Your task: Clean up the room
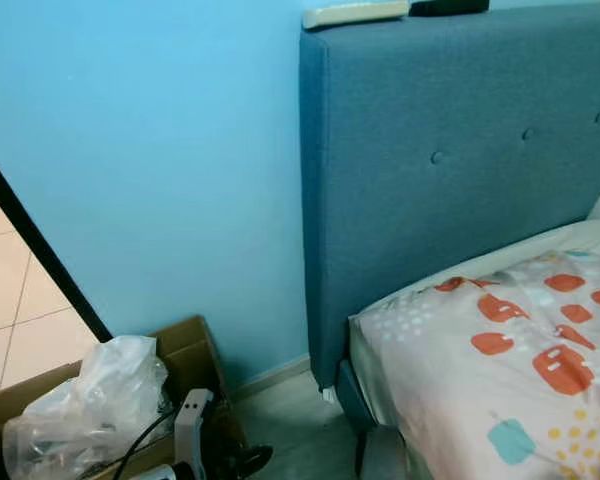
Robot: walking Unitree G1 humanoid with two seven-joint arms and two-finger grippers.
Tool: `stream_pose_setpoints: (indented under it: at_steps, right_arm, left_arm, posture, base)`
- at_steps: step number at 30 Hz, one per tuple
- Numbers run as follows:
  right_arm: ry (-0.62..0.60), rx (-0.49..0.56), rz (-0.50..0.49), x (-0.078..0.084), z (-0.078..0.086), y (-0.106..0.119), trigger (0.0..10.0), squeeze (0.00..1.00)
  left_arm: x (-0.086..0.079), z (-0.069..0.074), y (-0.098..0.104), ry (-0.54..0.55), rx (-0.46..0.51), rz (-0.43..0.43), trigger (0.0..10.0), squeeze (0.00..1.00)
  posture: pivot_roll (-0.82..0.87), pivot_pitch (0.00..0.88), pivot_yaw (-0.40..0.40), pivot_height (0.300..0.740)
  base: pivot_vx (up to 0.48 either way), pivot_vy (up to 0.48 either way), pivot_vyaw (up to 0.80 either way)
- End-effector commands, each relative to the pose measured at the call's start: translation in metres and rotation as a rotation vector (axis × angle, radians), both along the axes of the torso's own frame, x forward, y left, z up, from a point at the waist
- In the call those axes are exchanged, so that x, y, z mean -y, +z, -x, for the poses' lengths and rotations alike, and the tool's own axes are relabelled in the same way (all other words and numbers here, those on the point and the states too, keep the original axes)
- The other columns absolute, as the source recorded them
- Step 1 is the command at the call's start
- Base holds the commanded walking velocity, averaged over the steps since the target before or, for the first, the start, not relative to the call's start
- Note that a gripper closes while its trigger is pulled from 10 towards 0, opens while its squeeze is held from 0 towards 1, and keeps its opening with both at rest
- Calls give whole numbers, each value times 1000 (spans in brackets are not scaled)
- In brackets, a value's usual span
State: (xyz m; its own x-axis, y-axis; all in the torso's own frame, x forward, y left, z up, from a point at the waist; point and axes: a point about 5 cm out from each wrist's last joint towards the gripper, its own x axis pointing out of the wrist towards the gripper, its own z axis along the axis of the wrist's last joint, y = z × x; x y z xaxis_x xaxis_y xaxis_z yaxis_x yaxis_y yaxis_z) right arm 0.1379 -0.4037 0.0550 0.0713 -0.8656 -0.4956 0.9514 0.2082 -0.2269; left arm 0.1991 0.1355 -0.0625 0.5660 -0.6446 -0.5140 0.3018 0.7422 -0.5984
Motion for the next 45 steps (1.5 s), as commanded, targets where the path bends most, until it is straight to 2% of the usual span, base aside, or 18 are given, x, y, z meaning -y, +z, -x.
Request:
stream_pose_setpoints:
  at_steps: [1, 3, 6, 10, 18, 21, 22, 23, 26, 28, 31, 32, 33, 34, 37, 38, 40, 45]
  right_arm:
    - [9, 8, 18, -1, -5, -4, 10000, 0]
    - [0, 15, 18, 0, -8, -5, 10000, 0]
    - [-14, 63, 34, 4, -30, -2, 10000, 0]
    - [-30, 103, 34, 5, -39, 0, 10000, 0]
    - [-90, 187, 23, 13, -40, -3, 10000, 0]
    - [-14, 380, -14, 12, -54, 0, 10000, 0]
    - [39, 545, -37, 11, -66, 7, 10000, 0]
    - [39, 545, -37, 11, -66, 7, 10000, 0]
    - [169, 898, -58, 6, -97, 32, 10000, 0]
    - [211, 1010, -63, 4, -110, 44, 10000, 0]
    - [228, 1053, -66, 3, -116, 49, 10000, 0]
    - [318, 1148, -90, -6, -135, 62, 10000, 0]
    - [318, 1148, -90, -6, -135, 62, 10000, 0]
    - [383, 1214, -106, -14, -147, 72, 10000, 0]
    - [630, 1307, -207, -54, -187, 89, 10000, 0]
    - [630, 1307, -207, -54, -187, 89, 10000, 0]
    - [741, 1291, -246, -75, -201, 90, 10000, 0]
    - [843, 1253, -287, -93, -207, 83, 10000, 0]
  left_arm:
    - [-7, 0, 0, 10, 8, -25, 10000, 0]
    - [-8, 0, 0, 12, 11, -27, 10000, 0]
    - [-20, 3, 1, 8, 32, -34, 10000, 0]
    - [-33, 9, 1, 2, 44, -42, 10000, 0]
    - [-62, 18, 7, 10, 83, -67, 10000, 0]
    - [-70, 18, 12, 16, 114, -68, 10000, 0]
    - [-71, 18, 16, 15, 129, -67, 10000, 0]
    - [-71, 18, 16, 15, 129, -67, 10000, 0]
    - [-74, 18, 23, -3, 158, -64, 10000, 0]
    - [-76, 20, 27, -12, 168, -67, 10000, 0]
    - [-77, 21, 28, -13, 169, -68, 10000, 0]
    - [-78, 21, 30, -16, 173, -70, 10000, 0]
    - [-78, 21, 30, -16, 173, -70, 10000, 0]
    - [-79, 21, 32, -18, 175, -72, 10000, 0]
    - [-80, 21, 37, -22, 182, -78, 10000, 0]
    - [-80, 21, 37, -22, 182, -78, 10000, 0]
    - [-79, 20, 39, -20, 185, -79, 10000, 0]
    - [-76, 20, 42, -16, 185, -76, 10000, 0]
  posture:
    - [-10, 114, -4, 561]
    - [-6, 117, -4, 561]
    - [46, 165, 24, 561]
    - [94, 223, 57, 561]
    - [136, 282, 81, 561]
    - [173, 330, 98, 561]
    - [190, 348, 111, 561]
    - [190, 348, 111, 561]
    - [216, 363, 126, 561]
    - [230, 370, 139, 561]
    - [230, 370, 139, 561]
    - [253, 379, 159, 561]
    - [253, 379, 159, 561]
    - [253, 379, 159, 561]
    - [257, 378, 157, 561]
    - [257, 378, 157, 561]
    - [257, 377, 155, 561]
    - [251, 375, 148, 561]
  base:
    - [0, 0, 0]
    - [0, 0, 0]
    - [0, 0, 0]
    - [0, 0, 0]
    - [0, 0, 0]
    - [0, 0, 0]
    - [0, 0, 0]
    - [0, 0, 0]
    - [0, 0, 0]
    - [0, 0, 0]
    - [0, 0, 0]
    - [0, 0, 0]
    - [0, 0, 0]
    - [0, 0, 0]
    - [0, 0, 0]
    - [0, 0, 0]
    - [0, 0, 0]
    - [0, 0, 0]
